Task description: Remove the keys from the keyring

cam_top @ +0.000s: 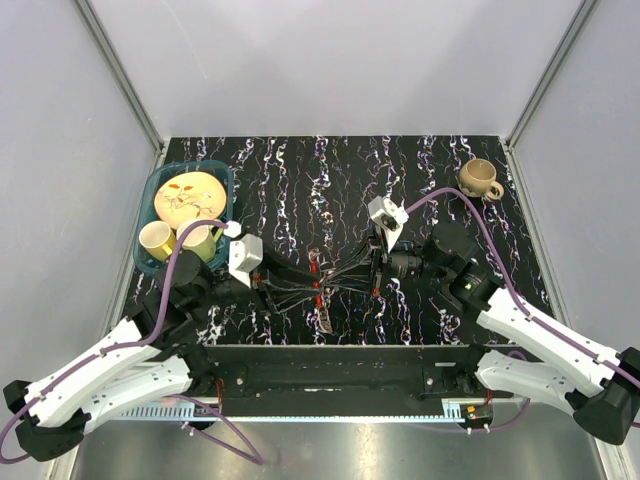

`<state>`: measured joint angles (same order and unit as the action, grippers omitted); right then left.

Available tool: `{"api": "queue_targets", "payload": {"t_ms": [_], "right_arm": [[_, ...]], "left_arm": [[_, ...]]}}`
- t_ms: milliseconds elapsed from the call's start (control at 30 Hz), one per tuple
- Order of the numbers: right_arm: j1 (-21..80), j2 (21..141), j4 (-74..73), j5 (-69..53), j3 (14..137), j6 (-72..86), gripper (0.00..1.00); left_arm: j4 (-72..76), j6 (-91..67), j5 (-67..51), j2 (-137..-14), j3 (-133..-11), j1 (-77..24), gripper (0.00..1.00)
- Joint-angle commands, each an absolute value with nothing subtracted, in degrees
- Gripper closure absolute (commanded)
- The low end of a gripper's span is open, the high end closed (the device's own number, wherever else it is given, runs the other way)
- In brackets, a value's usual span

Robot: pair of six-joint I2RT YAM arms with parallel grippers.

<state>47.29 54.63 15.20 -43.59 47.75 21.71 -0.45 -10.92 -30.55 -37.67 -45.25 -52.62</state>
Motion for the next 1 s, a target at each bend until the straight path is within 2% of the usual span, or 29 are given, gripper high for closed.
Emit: {"api": "queue_targets", "payload": {"t_ms": [0, 400, 500, 633, 700, 867, 967], "right_arm": [[47.3, 53.9, 19.5, -44.0, 48.4, 22.6, 1.0], [47.3, 53.5, 19.1, -44.2, 47.8, 22.7, 1.0], [47.3, 53.5, 19.0, -44.1, 47.8, 22.8, 1.0], [47.3, 54.1, 16.0, -43.3, 48.5, 22.2, 1.0], [47.3, 54.2, 14.3, -42.5, 48.7, 21.9, 1.0], [47.3, 54.1, 10.3, -39.3, 48.9, 21.1, 0.81], [47.2, 53.8, 8.4, -38.5, 48.7, 20.7, 0.8]], "left_arm": [[1.8, -9.8, -28.5, -38.0, -44.9, -53.0, 0.67], [2.4, -9.1, -26.1, -38.4, -44.8, -52.9, 0.72], [2.4, -9.1, -26.2, -38.7, -44.9, -52.9, 0.8], [2.3, -9.8, -25.1, -38.3, -44.9, -52.9, 1.0], [2.1, -10.1, -24.5, -38.1, -44.8, -52.9, 1.0], [1.1, -10.5, -21.5, -37.6, -44.5, -52.9, 1.0], [0.1, -9.8, -20.6, -37.7, -45.0, -52.9, 1.0]]}}
